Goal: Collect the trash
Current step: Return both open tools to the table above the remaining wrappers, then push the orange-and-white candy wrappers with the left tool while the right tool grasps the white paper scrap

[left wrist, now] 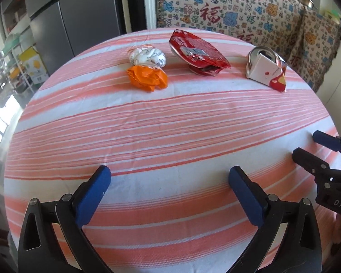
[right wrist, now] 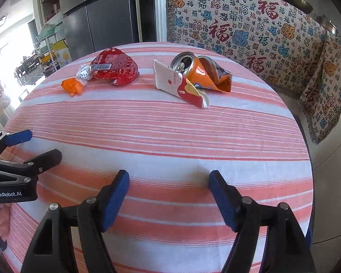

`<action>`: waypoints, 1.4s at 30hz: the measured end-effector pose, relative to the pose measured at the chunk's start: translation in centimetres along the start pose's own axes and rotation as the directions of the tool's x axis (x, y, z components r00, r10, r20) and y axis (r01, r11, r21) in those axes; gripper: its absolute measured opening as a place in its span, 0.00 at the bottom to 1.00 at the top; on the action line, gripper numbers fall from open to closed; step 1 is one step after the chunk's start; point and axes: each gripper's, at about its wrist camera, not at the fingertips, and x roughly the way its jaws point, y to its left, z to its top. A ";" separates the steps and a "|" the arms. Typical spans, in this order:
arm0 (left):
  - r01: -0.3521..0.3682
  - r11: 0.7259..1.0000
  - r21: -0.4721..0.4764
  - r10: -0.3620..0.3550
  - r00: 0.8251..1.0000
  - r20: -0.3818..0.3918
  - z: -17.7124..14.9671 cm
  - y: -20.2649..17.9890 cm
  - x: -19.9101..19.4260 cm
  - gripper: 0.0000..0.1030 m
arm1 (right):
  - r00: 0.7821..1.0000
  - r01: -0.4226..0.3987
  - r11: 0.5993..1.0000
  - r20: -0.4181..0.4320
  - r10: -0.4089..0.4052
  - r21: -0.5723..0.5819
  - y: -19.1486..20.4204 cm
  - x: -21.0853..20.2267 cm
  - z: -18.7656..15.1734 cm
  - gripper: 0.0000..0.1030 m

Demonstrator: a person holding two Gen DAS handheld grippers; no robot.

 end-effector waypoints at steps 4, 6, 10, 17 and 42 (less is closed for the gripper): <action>0.014 1.000 0.007 -0.014 1.000 -0.004 0.2 0.0 0.0 1.00 | 1.000 0.005 1.000 0.001 -0.005 0.001 0.1 0.2 0.1 0.73; 0.047 0.999 0.023 -0.047 0.999 -0.008 1.1 0.3 0.4 0.99 | 1.000 0.006 1.000 0.002 -0.006 0.001 0.2 0.2 0.1 0.73; 0.080 0.997 -0.002 -0.080 0.997 -0.015 4.6 1.6 1.6 0.99 | 1.000 0.009 1.000 0.003 -0.009 0.002 0.1 0.2 0.1 0.73; 0.062 0.993 -0.103 -0.063 0.998 -0.012 11.1 3.5 5.8 0.98 | 1.000 0.010 1.000 0.005 -0.010 0.004 0.3 0.2 -0.1 0.73; 0.051 0.999 0.002 -0.051 0.999 0.002 -0.1 1.4 -1.7 0.73 | 1.000 0.016 1.000 0.011 -0.016 0.005 0.3 0.5 -0.4 0.74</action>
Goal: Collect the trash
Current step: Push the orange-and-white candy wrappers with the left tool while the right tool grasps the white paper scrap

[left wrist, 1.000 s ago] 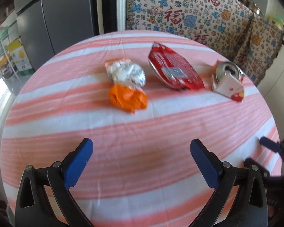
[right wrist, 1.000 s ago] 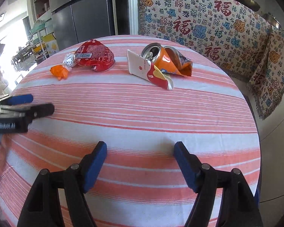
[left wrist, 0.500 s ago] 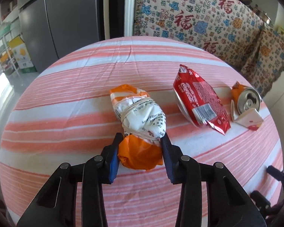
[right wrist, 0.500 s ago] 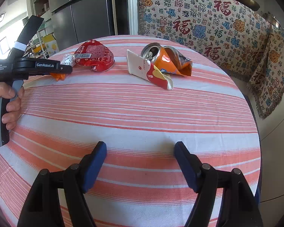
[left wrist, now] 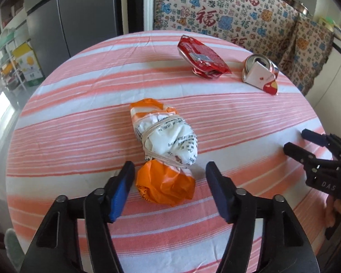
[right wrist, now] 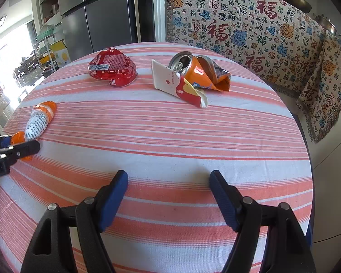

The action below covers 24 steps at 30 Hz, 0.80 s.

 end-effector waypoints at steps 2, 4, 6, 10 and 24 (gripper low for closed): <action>-0.034 0.999 0.027 0.034 0.999 0.000 0.0 -0.3 0.5 0.82 | 1.000 0.001 1.000 0.001 -0.001 0.001 0.0 0.0 -0.1 0.74; -0.042 0.999 0.020 0.042 0.999 0.018 -0.3 0.1 0.7 0.89 | 1.000 -0.002 1.000 0.002 0.002 0.003 0.1 0.0 -0.1 0.74; -0.045 0.999 0.002 0.045 0.999 0.014 -0.3 0.5 0.8 0.91 | 1.000 -0.005 1.000 0.003 0.005 0.002 0.0 0.0 -0.2 0.74; -0.046 0.999 0.007 0.046 0.999 0.001 -0.3 0.5 1.1 0.98 | 1.000 0.023 0.995 0.010 -0.022 -0.094 0.2 0.1 0.9 0.74; -0.040 0.999 0.008 0.040 0.999 -0.004 -0.1 0.5 1.2 1.00 | 0.995 0.056 0.908 -0.049 -0.084 -0.416 3.7 3.4 10.3 0.32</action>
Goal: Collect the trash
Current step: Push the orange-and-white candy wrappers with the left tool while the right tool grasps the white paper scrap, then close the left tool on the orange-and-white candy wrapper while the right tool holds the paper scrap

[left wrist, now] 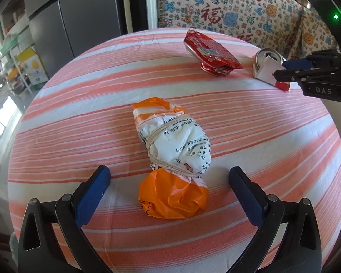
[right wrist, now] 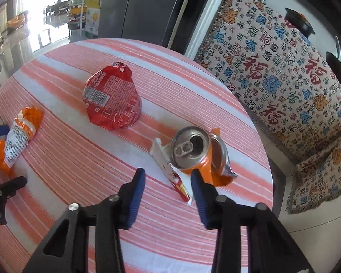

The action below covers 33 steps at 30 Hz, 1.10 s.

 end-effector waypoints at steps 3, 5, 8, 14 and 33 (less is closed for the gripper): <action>0.001 1.000 0.000 -0.001 1.000 0.000 0.0 0.0 0.0 1.00 | 0.999 0.017 1.000 -0.038 -0.018 -0.013 0.6 0.9 0.7 0.12; 0.000 1.000 0.001 0.000 1.000 -0.001 0.0 0.0 0.0 1.00 | 0.999 -0.008 1.000 -0.045 0.008 0.017 1.0 0.2 0.8 0.09; 0.000 1.000 0.001 0.000 1.000 -0.001 0.0 -0.1 0.0 1.00 | 0.993 -0.088 0.987 -0.065 0.097 0.131 1.2 -2.1 0.8 0.05; 0.000 1.000 0.001 0.000 1.000 -0.001 0.0 -0.1 0.0 0.99 | 0.954 -0.190 0.913 -0.151 0.258 0.361 1.3 -6.0 -0.9 0.06; 0.063 0.998 -0.030 -0.063 0.998 -0.003 -0.7 1.2 -1.4 0.92 | 0.935 -0.305 0.826 -0.014 0.354 0.475 0.0 -4.9 -6.5 0.47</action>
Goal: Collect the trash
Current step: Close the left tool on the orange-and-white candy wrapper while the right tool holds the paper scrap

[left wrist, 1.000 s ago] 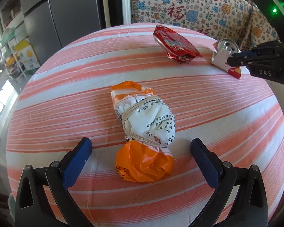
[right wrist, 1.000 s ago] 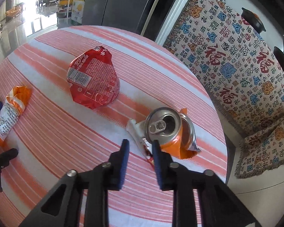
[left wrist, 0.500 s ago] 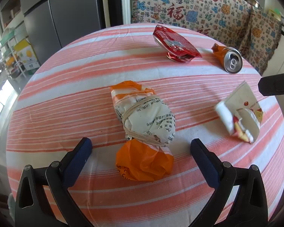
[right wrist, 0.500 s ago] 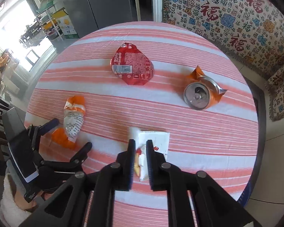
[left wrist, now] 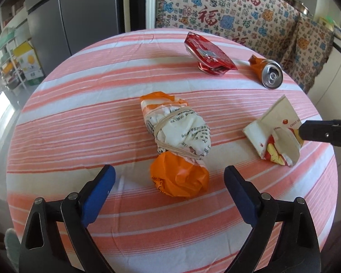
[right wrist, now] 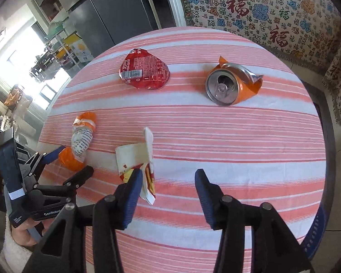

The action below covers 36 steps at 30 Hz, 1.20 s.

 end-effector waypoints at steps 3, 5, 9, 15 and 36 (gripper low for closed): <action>0.026 0.999 -0.031 -0.026 1.000 0.003 0.2 0.8 -0.2 0.89 | 0.999 -0.035 0.999 0.012 0.035 -0.005 0.4 1.3 -0.2 0.47; 0.047 0.998 -0.043 -0.047 0.999 0.004 0.3 1.0 -0.3 0.85 | 0.999 -0.023 0.999 0.028 0.024 -0.030 1.0 1.9 -0.3 0.47; 0.060 0.998 -0.006 -0.060 0.998 0.007 0.4 0.6 -0.5 0.59 | 0.998 0.024 0.997 0.060 -0.019 -0.072 2.1 2.2 -0.2 0.13; 0.140 0.989 -0.047 -0.140 0.990 0.003 0.3 0.7 -0.9 0.35 | 0.983 0.120 0.990 0.148 -0.108 -0.076 2.7 -1.1 -0.9 0.11; 0.183 0.981 0.059 -0.181 0.983 -0.040 -3.6 -3.4 -3.7 0.54 | 0.968 0.145 0.989 0.200 -0.148 0.034 -1.4 -6.8 -8.2 0.12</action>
